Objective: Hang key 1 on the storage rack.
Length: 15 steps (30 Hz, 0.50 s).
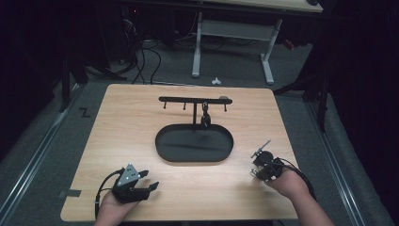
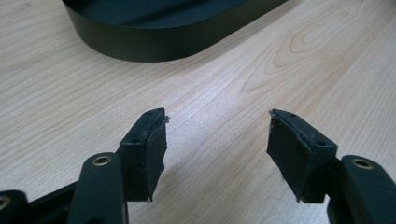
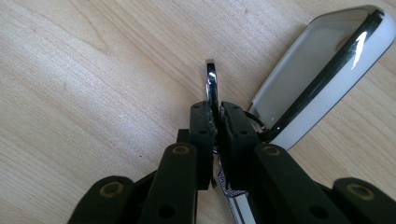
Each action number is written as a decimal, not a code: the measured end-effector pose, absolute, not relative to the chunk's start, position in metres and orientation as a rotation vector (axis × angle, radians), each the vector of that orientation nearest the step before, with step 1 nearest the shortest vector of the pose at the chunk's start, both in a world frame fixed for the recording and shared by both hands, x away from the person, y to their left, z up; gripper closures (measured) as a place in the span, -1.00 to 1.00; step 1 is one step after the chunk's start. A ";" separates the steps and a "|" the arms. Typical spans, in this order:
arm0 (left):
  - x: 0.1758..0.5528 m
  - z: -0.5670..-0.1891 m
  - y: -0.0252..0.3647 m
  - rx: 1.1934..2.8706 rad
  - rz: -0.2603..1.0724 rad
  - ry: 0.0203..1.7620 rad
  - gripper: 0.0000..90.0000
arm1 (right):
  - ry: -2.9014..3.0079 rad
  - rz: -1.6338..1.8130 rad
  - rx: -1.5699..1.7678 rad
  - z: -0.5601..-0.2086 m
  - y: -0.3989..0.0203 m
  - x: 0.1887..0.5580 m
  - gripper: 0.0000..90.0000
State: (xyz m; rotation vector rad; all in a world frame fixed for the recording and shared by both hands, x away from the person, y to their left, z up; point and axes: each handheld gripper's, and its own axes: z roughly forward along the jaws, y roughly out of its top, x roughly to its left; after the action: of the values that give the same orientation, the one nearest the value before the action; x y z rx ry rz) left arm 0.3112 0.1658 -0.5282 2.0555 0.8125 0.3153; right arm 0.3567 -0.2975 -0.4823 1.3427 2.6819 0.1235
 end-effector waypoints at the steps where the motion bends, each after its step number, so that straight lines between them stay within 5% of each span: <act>1: 0.311 -0.528 0.166 2.055 0.316 0.813 -0.16 | 2.682 0.122 1.339 -0.482 -0.297 0.356 0.87; 15: 0.310 -0.528 0.166 2.053 0.304 0.816 -0.16 | 2.671 0.128 1.342 -0.482 -0.295 0.356 0.92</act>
State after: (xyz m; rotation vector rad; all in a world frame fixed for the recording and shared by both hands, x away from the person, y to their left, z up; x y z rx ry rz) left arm 0.3098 0.1655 -0.5283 2.0535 0.8164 0.3036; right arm 0.3560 -0.2951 -0.4819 1.3419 2.6708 0.1278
